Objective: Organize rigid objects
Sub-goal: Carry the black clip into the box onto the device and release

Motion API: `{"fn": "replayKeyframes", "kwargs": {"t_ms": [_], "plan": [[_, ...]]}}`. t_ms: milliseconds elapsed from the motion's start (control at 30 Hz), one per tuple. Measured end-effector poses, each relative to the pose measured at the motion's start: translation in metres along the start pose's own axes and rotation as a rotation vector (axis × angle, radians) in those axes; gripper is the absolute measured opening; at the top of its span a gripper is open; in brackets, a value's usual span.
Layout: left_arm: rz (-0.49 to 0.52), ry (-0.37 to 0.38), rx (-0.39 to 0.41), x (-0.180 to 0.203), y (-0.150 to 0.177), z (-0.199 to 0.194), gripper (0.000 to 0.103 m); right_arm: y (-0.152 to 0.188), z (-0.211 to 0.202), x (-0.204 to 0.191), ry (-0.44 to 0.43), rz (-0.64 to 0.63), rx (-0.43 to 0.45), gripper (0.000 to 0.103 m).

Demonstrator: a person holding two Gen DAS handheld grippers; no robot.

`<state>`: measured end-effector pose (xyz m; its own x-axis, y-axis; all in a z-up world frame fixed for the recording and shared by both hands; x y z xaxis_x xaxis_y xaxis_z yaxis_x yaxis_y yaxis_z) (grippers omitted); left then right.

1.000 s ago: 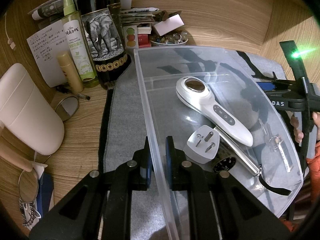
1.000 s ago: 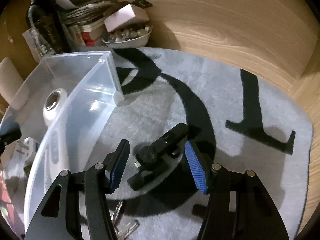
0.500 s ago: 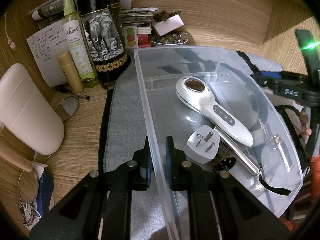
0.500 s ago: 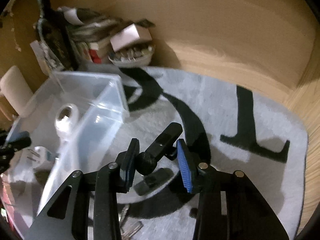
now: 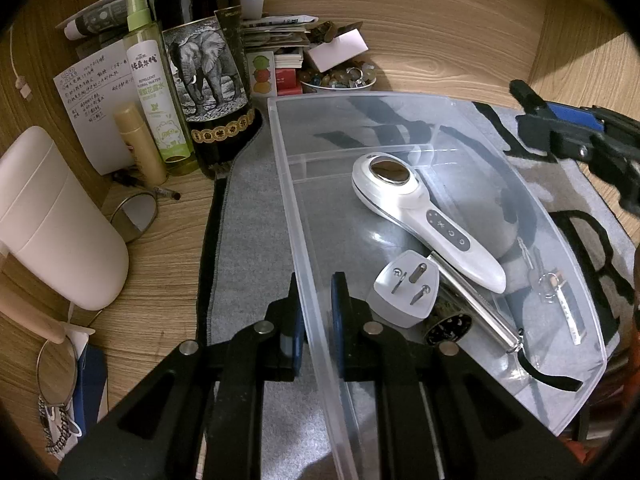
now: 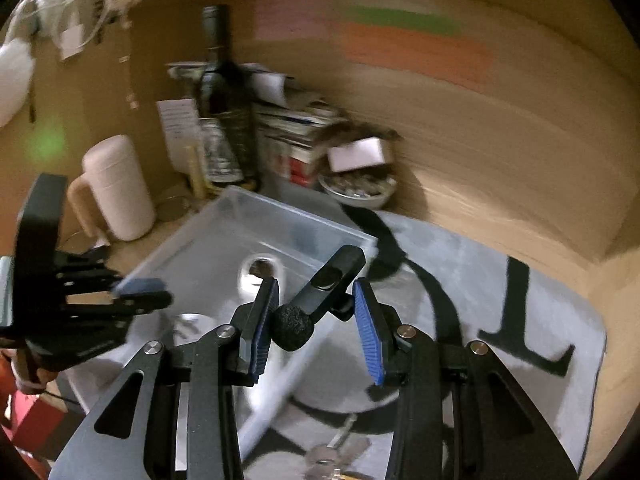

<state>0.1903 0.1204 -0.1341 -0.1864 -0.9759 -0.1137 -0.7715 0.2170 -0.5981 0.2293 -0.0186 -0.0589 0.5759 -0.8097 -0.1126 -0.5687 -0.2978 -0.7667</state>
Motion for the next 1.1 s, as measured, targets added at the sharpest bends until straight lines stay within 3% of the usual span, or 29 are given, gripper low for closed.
{"fn": "replayKeyframes", "kwargs": {"t_ms": [333,700,800,1100], "plan": [[-0.001,0.001,0.001,0.000,0.000,0.000,0.011,0.016,0.024,-0.047,-0.055,-0.109,-0.065,0.035],[-0.006,0.006,0.003,0.000,0.000,0.000,0.011,0.039,0.053,-0.052,-0.057,-0.131,-0.202,0.039],[-0.005,0.005,0.004,0.001,0.000,0.000,0.011,0.037,0.049,-0.051,-0.049,-0.127,-0.184,0.052],[-0.005,0.005,0.003,0.001,0.000,0.000,0.011,0.022,0.032,-0.042,-0.033,-0.113,-0.123,0.053]]}}
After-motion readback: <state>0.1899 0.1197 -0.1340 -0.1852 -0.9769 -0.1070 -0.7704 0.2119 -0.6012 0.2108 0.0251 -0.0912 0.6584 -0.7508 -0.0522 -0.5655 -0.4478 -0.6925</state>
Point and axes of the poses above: each gripper's, at about its wrist camera, not at the fingertips, and z roughly the way its jaws point, x to its right, y to its underside, the point moved 6 cm from there along z, roughly the way its jaws point, and after that the axes turned 13 degrees about z, right-handed, at the moved point
